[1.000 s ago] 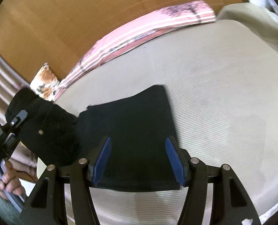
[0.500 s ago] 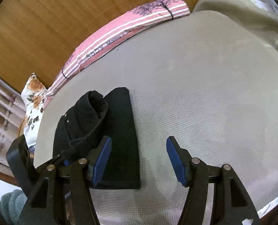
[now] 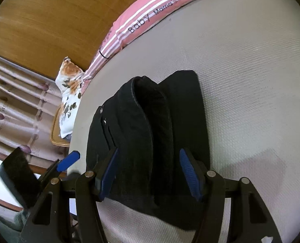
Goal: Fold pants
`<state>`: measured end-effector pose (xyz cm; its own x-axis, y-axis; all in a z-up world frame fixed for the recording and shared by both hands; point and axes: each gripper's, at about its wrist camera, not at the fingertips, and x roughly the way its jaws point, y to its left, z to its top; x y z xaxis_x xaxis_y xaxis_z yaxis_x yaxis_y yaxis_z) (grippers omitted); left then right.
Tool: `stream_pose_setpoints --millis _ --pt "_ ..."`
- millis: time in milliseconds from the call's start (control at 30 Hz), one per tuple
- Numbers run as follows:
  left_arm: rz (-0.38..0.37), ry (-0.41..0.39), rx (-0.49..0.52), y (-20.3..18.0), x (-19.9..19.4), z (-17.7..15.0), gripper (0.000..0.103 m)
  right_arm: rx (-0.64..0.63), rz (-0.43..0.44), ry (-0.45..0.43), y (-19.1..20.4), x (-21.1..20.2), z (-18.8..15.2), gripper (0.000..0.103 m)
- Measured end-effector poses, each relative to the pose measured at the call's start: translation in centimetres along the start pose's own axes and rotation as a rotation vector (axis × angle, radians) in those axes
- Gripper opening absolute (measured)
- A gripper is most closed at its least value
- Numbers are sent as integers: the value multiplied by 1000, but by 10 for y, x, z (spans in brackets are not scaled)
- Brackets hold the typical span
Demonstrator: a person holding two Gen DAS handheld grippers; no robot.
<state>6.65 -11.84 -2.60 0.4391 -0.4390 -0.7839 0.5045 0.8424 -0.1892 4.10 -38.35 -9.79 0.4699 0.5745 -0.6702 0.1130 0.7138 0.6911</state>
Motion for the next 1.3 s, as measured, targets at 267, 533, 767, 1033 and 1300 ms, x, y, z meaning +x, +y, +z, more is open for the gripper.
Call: stream_pose_setpoints --millis 267,533,767,1033,1300 --pt "67 89 -68 39 41 -23 65 0 7 -7 -15 21 17 58" --pt "70 102 -24 32 58 -34 74 -35 138 58 -8 53 18 34" --pt "63 100 -18 34 63 -31 78 11 138 48 -2 58 20 20" --pt "16 -22 -69 40 25 -4 78 21 151 -74 33 7 22 10" --pt "-23 24 67 5 48 -2 78 164 -18 -112 -33 4 13 10"
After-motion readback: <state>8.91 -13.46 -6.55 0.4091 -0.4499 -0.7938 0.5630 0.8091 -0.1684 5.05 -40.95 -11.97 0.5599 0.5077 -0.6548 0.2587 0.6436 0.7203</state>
